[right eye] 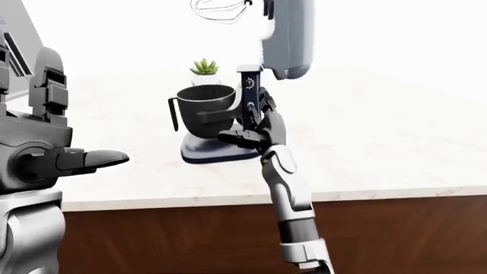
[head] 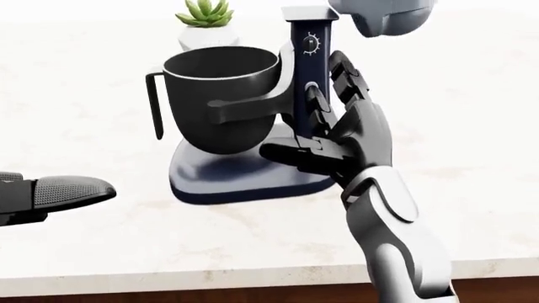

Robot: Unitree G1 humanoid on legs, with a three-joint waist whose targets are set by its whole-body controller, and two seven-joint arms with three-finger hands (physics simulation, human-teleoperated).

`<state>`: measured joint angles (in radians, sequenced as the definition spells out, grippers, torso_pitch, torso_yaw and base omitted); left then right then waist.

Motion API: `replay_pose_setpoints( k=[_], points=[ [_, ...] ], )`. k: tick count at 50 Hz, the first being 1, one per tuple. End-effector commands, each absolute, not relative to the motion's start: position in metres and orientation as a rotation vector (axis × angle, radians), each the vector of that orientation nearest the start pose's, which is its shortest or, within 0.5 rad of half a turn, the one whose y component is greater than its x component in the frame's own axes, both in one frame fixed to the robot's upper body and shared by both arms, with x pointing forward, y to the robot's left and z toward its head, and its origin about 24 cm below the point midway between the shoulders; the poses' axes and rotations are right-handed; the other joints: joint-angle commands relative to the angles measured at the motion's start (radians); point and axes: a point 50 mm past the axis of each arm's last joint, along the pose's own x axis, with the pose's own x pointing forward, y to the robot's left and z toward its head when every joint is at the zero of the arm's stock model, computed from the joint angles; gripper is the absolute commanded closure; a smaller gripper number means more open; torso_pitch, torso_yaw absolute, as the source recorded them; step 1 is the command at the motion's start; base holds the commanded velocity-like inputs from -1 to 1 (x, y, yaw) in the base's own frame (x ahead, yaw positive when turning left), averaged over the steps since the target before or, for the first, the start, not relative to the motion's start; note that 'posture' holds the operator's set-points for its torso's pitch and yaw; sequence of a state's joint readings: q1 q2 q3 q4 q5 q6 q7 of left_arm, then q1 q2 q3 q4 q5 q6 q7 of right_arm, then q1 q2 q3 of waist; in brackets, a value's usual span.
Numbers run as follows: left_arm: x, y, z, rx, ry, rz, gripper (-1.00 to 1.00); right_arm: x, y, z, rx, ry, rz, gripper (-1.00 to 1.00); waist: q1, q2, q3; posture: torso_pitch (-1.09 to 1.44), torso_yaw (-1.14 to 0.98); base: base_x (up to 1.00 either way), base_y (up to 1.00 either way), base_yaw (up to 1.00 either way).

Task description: Open the stand mixer head.

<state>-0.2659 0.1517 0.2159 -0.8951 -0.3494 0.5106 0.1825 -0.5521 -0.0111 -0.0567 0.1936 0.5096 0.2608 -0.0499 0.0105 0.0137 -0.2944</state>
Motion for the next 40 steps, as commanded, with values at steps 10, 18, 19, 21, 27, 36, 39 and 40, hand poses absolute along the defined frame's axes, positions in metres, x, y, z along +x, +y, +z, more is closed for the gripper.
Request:
replay_pose_setpoints(
  k=[10, 18, 19, 21, 27, 36, 39, 40],
  points=[
    [0.206, 0.176, 0.255, -0.141, -0.700, 0.041, -1.00, 0.338, -0.118, 0.163, 0.480, -0.137, 0.202, -1.00, 0.005, -0.001, -0.004, -0.41, 0.00, 0.00, 0.00, 0.00],
    [0.206, 0.176, 0.254, -0.141, -0.699, 0.042, -0.99, 0.320, -0.123, 0.183, 0.495, -0.170, 0.220, -1.00, 0.007, -0.005, -0.006, -0.41, 0.00, 0.00, 0.00, 0.00],
    [0.206, 0.176, 0.254, -0.141, -0.699, 0.042, -0.99, 0.316, -0.123, 0.188, 0.496, -0.179, 0.226, -1.00, 0.008, -0.006, -0.006, -0.41, 0.00, 0.00, 0.00, 0.00],
    [0.206, 0.176, 0.254, -0.140, -0.699, 0.042, -1.00, 0.310, -0.123, 0.194, 0.497, -0.193, 0.235, -1.00, 0.009, -0.006, -0.005, -0.41, 0.00, 0.00, 0.00, 0.00],
    [0.206, 0.176, 0.254, -0.139, -0.701, 0.042, -0.99, 0.287, -0.127, 0.210, 0.495, -0.229, 0.258, -1.00, 0.009, -0.010, -0.006, -0.41, 0.00, 0.00, 0.00, 0.00],
    [0.206, 0.176, 0.254, -0.136, -0.703, 0.041, -0.99, 0.261, -0.143, 0.218, 0.506, -0.252, 0.247, -1.00, 0.009, -0.016, -0.005, -0.41, 0.00, 0.00, 0.00, 0.00],
    [0.206, 0.176, 0.254, -0.136, -0.703, 0.041, -0.99, 0.256, -0.147, 0.223, 0.508, -0.263, 0.242, -1.00, 0.007, -0.017, -0.005, -0.41, 0.00, 0.00, 0.00, 0.00],
    [0.205, 0.176, 0.255, -0.136, -0.705, 0.041, -0.99, 0.256, -0.147, 0.223, 0.510, -0.265, 0.240, -1.00, 0.007, -0.017, -0.005, -0.41, 0.00, 0.00, 0.00, 0.00]
  ],
)
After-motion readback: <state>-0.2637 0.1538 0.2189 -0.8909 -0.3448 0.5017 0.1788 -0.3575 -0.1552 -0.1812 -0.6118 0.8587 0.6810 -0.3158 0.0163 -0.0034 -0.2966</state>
